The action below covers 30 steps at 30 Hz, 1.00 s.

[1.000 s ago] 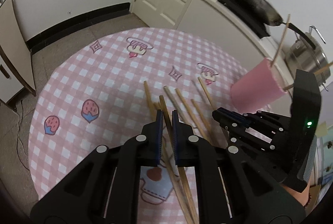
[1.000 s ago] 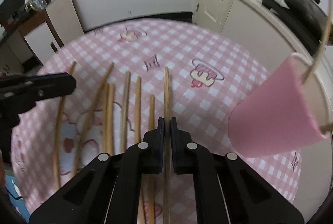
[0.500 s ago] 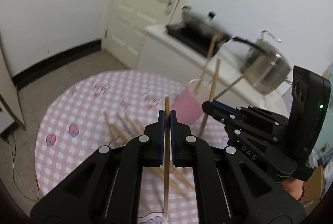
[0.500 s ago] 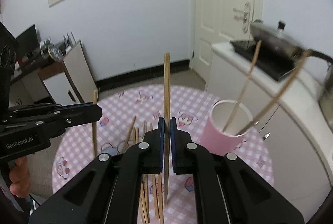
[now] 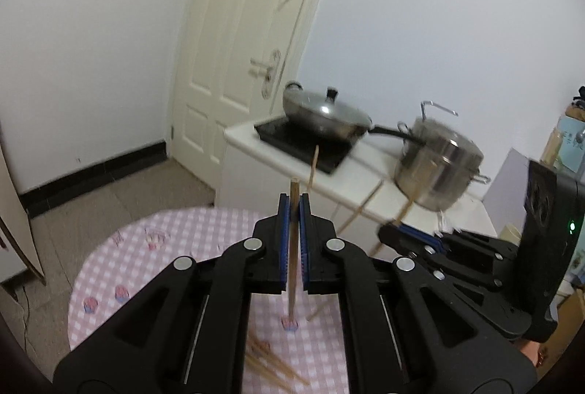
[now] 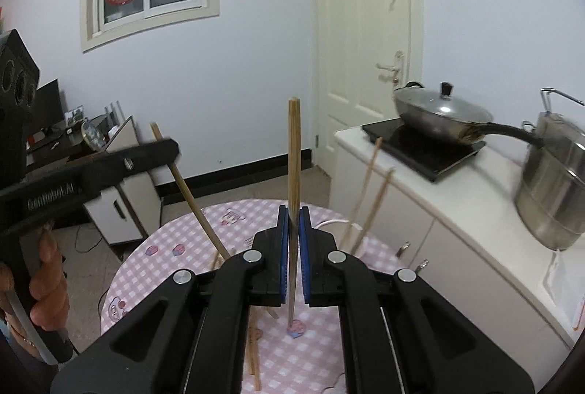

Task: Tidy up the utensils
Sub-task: 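Carry the chopsticks over the pink cup and lower them in with both tools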

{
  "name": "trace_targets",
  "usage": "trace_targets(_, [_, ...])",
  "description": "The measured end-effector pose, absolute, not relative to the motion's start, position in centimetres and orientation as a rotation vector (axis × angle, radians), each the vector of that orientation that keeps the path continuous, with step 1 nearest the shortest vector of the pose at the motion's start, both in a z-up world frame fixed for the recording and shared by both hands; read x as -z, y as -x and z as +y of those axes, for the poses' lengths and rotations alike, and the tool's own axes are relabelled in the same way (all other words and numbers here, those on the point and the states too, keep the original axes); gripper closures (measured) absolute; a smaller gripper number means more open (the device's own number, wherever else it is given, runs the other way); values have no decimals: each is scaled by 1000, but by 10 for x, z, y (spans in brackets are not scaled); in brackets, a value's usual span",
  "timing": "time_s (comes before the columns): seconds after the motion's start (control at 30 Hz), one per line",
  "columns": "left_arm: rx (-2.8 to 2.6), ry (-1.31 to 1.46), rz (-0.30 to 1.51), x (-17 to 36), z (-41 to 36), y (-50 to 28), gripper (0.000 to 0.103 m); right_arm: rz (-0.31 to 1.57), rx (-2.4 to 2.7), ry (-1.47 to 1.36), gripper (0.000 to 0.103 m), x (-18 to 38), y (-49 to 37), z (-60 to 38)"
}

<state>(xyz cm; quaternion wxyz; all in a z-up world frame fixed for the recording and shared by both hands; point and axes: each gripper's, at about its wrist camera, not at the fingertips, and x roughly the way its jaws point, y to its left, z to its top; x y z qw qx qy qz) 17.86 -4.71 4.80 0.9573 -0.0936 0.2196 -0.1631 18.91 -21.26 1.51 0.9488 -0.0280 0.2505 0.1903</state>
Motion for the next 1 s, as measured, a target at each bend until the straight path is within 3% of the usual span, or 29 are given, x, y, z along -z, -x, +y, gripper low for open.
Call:
trace_targets(0.7, [257,188,278,-78,-94,-250,98,292,-214,-17,99,-25,-237,-265])
trace_targets(1.0, [247,138,349,-45,-108,-278,98,376,-267,-52,98,3,-270,-262])
